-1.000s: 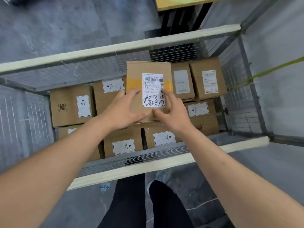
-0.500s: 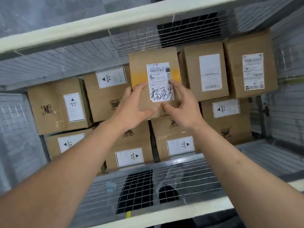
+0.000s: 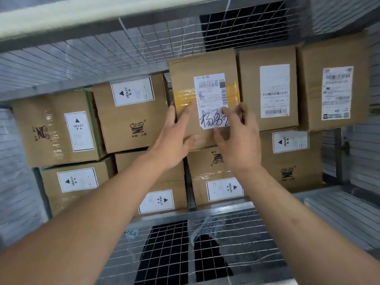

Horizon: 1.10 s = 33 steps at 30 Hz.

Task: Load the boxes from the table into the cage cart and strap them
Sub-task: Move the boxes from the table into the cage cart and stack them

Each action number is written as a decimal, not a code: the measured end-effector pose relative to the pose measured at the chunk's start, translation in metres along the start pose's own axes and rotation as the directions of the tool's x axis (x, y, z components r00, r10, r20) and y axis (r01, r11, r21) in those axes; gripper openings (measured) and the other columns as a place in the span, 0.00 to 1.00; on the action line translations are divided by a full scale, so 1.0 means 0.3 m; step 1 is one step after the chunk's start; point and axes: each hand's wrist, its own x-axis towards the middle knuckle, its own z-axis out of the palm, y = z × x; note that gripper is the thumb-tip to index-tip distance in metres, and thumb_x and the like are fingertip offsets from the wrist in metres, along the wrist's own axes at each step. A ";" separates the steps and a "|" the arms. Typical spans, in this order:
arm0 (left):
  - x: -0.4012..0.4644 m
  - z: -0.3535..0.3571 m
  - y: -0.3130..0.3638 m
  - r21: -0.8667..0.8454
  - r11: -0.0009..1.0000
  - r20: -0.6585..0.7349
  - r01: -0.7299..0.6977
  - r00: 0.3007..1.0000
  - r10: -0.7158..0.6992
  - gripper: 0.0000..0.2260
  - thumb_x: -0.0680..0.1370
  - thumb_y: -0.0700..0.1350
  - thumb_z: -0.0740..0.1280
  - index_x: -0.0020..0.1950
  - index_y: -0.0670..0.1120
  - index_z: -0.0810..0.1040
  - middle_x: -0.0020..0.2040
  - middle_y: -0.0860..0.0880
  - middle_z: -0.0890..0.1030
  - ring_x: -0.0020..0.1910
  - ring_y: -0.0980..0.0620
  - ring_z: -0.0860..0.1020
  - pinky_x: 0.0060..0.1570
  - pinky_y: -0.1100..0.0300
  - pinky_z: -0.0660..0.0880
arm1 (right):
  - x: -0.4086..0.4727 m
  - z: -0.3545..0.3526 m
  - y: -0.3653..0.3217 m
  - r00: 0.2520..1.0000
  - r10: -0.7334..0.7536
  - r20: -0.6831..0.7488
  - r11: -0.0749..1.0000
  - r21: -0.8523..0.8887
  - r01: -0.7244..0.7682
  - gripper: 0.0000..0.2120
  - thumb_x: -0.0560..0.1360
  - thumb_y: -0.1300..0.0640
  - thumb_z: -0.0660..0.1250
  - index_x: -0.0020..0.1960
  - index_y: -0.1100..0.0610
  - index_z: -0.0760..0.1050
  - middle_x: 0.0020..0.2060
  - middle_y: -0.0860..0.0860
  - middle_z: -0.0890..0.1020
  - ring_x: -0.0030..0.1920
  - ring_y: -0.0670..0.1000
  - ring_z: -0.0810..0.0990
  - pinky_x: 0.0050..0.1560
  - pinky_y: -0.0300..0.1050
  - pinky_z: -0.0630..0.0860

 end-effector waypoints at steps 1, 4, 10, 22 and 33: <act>-0.002 0.001 0.001 0.000 1.000 0.003 -0.007 1.000 0.007 0.38 0.84 0.46 0.67 0.83 0.66 0.47 0.85 0.46 0.41 0.83 0.44 0.54 0.76 0.58 0.53 | -0.003 -0.002 0.003 1.000 0.009 0.004 1.000 -0.009 -0.009 0.25 0.78 0.52 0.73 0.74 0.49 0.72 0.78 0.57 0.63 0.75 0.58 0.67 0.65 0.57 0.76; 0.000 0.002 0.000 0.000 1.000 0.007 -0.024 1.000 0.024 0.38 0.84 0.46 0.67 0.83 0.67 0.47 0.85 0.48 0.40 0.84 0.45 0.50 0.74 0.60 0.51 | -0.004 -0.008 0.011 1.000 -0.005 0.001 0.999 -0.046 0.005 0.25 0.80 0.52 0.71 0.75 0.50 0.71 0.79 0.58 0.62 0.75 0.59 0.66 0.66 0.57 0.76; 0.018 0.011 -0.007 0.425 0.895 -0.132 -0.137 0.969 0.211 0.37 0.81 0.46 0.71 0.85 0.55 0.56 0.81 0.51 0.27 0.81 0.43 0.30 0.78 0.45 0.43 | 0.013 0.016 0.009 0.974 -0.222 0.037 0.954 -0.196 0.225 0.23 0.80 0.62 0.68 0.74 0.54 0.73 0.77 0.60 0.68 0.75 0.65 0.65 0.59 0.62 0.78; -0.078 -0.162 0.202 0.613 0.746 0.074 -0.259 0.959 0.273 0.27 0.83 0.51 0.64 0.82 0.49 0.63 0.82 0.44 0.61 0.81 0.39 0.57 0.80 0.42 0.57 | -0.067 -0.219 -0.094 0.967 -0.122 0.222 0.981 -0.123 0.152 0.29 0.82 0.56 0.64 0.82 0.52 0.62 0.82 0.56 0.60 0.79 0.59 0.61 0.75 0.56 0.65; -0.608 -0.314 0.558 0.640 0.692 0.038 -0.334 0.913 0.405 0.29 0.83 0.59 0.62 0.82 0.51 0.63 0.82 0.49 0.63 0.79 0.45 0.62 0.77 0.48 0.63 | -0.451 -0.750 -0.230 0.975 -0.200 0.099 0.969 -0.125 0.211 0.24 0.83 0.46 0.62 0.78 0.50 0.70 0.77 0.53 0.70 0.76 0.56 0.67 0.73 0.52 0.64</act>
